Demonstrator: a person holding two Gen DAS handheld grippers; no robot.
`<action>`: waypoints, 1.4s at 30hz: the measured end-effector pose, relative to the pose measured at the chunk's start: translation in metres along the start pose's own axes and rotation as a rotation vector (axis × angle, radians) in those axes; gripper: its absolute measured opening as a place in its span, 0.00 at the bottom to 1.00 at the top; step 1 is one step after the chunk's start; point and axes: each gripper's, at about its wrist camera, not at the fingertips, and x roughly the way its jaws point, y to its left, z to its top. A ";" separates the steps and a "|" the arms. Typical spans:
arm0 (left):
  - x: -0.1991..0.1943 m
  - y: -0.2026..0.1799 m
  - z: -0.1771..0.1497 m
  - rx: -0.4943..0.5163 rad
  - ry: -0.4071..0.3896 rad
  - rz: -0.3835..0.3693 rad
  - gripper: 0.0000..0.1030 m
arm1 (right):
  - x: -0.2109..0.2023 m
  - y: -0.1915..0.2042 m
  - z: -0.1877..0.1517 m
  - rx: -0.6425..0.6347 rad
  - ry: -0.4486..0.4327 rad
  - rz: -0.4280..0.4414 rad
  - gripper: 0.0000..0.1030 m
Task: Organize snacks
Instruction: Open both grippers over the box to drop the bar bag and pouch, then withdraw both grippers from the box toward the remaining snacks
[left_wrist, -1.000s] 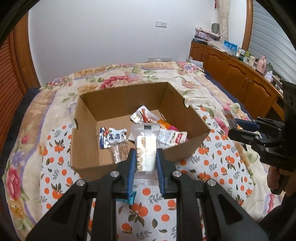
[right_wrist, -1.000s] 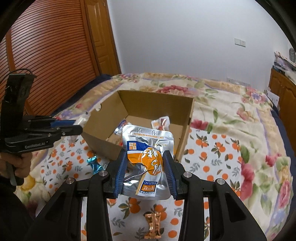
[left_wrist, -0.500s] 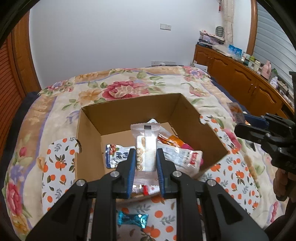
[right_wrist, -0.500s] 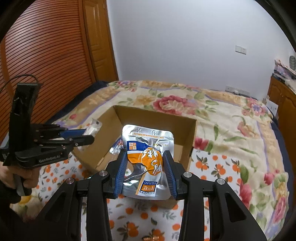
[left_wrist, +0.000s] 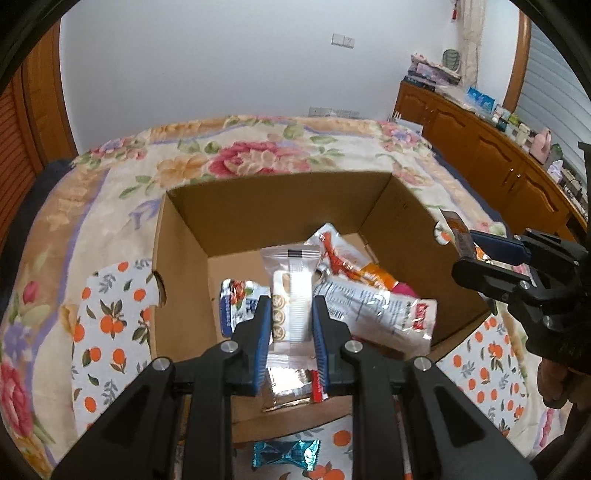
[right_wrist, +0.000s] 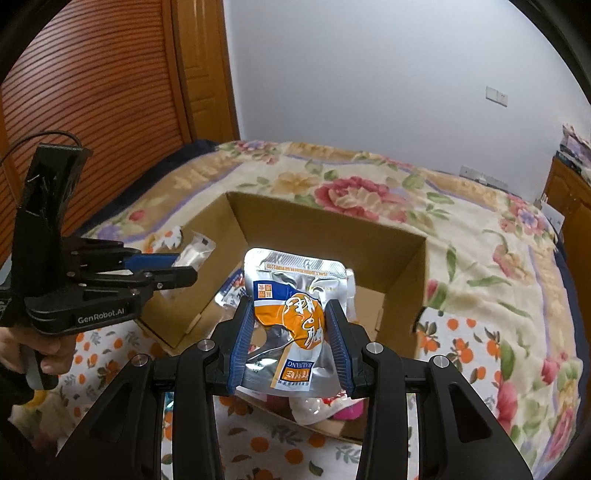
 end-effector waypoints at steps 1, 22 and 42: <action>0.005 0.001 -0.003 -0.001 0.012 0.005 0.18 | 0.007 0.001 -0.002 0.001 0.010 0.002 0.38; 0.041 0.007 -0.028 -0.041 0.109 0.012 0.19 | 0.071 -0.002 -0.035 0.052 0.136 -0.024 0.39; -0.006 -0.004 -0.035 -0.068 0.040 0.025 0.57 | -0.005 0.004 -0.042 0.082 0.047 -0.022 0.75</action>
